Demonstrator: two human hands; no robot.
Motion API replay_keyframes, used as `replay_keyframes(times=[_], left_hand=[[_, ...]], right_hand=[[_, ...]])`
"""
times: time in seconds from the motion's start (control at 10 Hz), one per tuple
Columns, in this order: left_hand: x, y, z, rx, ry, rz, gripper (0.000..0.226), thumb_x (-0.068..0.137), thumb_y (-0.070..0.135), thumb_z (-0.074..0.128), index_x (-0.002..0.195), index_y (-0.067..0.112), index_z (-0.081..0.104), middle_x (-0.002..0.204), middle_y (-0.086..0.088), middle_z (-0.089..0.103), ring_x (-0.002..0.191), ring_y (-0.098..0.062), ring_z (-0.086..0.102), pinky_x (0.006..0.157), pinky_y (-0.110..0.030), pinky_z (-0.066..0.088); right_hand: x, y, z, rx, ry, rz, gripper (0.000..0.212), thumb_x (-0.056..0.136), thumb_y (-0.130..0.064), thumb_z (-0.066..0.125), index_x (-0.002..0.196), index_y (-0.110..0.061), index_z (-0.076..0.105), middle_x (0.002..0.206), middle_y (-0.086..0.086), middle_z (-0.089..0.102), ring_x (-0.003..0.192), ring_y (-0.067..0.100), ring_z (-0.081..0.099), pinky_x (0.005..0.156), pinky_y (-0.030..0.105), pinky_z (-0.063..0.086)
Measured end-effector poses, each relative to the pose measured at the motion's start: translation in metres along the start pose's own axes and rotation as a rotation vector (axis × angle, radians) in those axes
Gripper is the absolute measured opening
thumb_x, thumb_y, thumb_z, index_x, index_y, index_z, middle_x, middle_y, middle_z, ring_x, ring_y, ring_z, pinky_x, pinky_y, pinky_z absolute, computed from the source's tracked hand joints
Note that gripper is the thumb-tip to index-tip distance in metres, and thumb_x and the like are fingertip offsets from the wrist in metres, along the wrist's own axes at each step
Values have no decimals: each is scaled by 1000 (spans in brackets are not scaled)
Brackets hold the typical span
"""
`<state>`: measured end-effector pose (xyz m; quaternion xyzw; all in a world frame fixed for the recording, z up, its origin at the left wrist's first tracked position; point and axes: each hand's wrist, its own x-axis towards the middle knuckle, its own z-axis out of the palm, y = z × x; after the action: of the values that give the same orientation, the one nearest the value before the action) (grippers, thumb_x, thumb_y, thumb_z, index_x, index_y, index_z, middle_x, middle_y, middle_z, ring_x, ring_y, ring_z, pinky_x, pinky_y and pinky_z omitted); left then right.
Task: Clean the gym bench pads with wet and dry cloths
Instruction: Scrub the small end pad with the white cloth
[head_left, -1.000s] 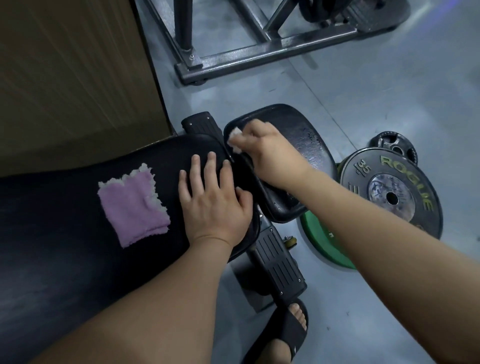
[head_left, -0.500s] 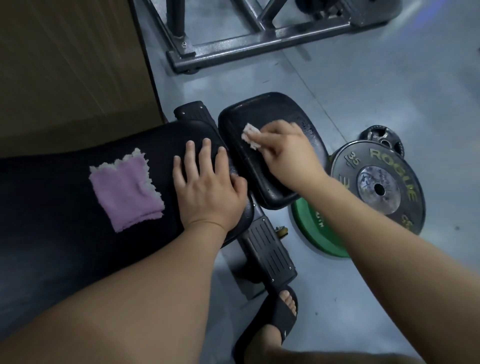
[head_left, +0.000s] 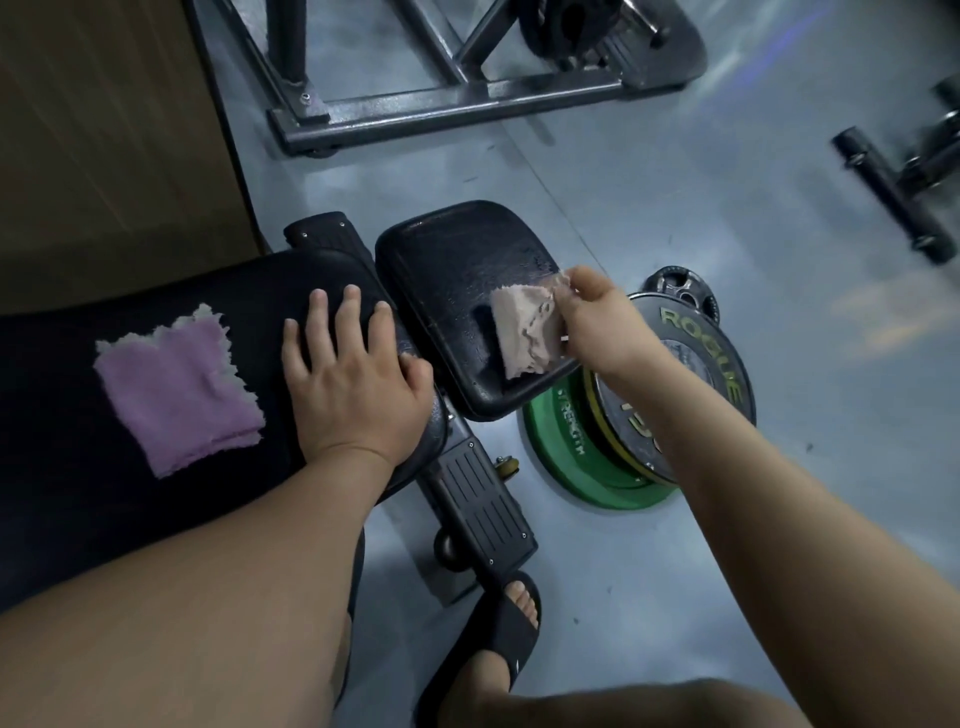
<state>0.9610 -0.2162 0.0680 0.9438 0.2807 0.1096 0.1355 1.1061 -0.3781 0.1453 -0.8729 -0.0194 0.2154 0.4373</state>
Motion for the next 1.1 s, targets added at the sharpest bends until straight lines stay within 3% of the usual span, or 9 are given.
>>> replay_keyframes(times=[0.1, 0.2, 0.3, 0.4, 0.5, 0.8, 0.9, 1.0, 1.1], left_hand=[[0, 0, 0, 1, 7, 7, 57, 89, 37, 46, 141, 16, 53, 158, -12, 39, 152, -36, 23, 122, -58, 16], [0, 0, 1, 1, 6, 7, 57, 89, 37, 46, 141, 16, 53, 158, -12, 39, 152, -36, 23, 122, -58, 16], [0, 0, 2, 2, 6, 8, 57, 89, 36, 46, 142, 17, 53, 158, -12, 39, 152, -36, 23, 122, -58, 16], [0, -1, 2, 5, 2, 11, 56, 89, 36, 47, 141, 16, 52, 159, -12, 39, 152, -36, 23, 122, -58, 16], [-1, 0, 2, -2, -1, 13, 55, 90, 35, 47, 141, 16, 52, 159, -12, 38, 152, -36, 22, 122, -59, 15], [-1, 0, 2, -6, -1, 13, 56, 90, 35, 47, 142, 16, 51, 159, -12, 38, 152, -36, 21, 122, -59, 15], [-1, 0, 2, -11, -3, 9, 56, 89, 36, 46, 142, 16, 51, 159, -12, 38, 152, -36, 21, 122, -59, 15], [-1, 0, 2, -10, 0, 9, 57, 89, 36, 45, 142, 17, 51, 159, -11, 38, 152, -35, 21, 122, -58, 15], [0, 0, 2, -7, 2, 10, 57, 89, 37, 44, 142, 17, 51, 159, -11, 38, 152, -36, 21, 122, -58, 15]], right_hand=[[0, 5, -5, -248, 51, 56, 28, 98, -42, 62, 108, -16, 60, 86, -1, 69, 82, 21, 70, 80, 40, 59], [-3, 8, -5, -413, 74, -7, 35, 92, -26, 70, 123, -16, 57, 102, 0, 70, 93, 20, 69, 87, 40, 59], [-4, 11, -12, -202, 91, 48, 36, 94, -5, 56, 129, -12, 57, 100, 9, 74, 79, 23, 75, 73, 42, 64], [-4, 12, -17, -249, 138, 17, 21, 96, -6, 51, 111, -9, 65, 84, 8, 75, 69, 25, 75, 68, 47, 63], [-4, 18, -15, -283, 89, 55, 28, 91, -37, 72, 105, -13, 64, 90, 1, 75, 78, 17, 74, 74, 35, 63], [-6, 18, -2, -662, 350, -225, 12, 89, -14, 61, 100, -8, 61, 101, 12, 61, 88, 34, 58, 75, 39, 45], [-12, 22, 13, -595, 158, -307, 16, 91, -26, 65, 100, -14, 70, 99, 10, 67, 88, 27, 65, 85, 37, 53], [-14, 26, 11, -614, 93, -353, 23, 97, -21, 58, 111, -17, 76, 106, 7, 69, 98, 22, 64, 88, 22, 43], [-13, 34, 4, -576, 161, -411, 21, 97, -14, 60, 114, -13, 74, 108, 4, 61, 87, 19, 59, 82, 23, 43]])
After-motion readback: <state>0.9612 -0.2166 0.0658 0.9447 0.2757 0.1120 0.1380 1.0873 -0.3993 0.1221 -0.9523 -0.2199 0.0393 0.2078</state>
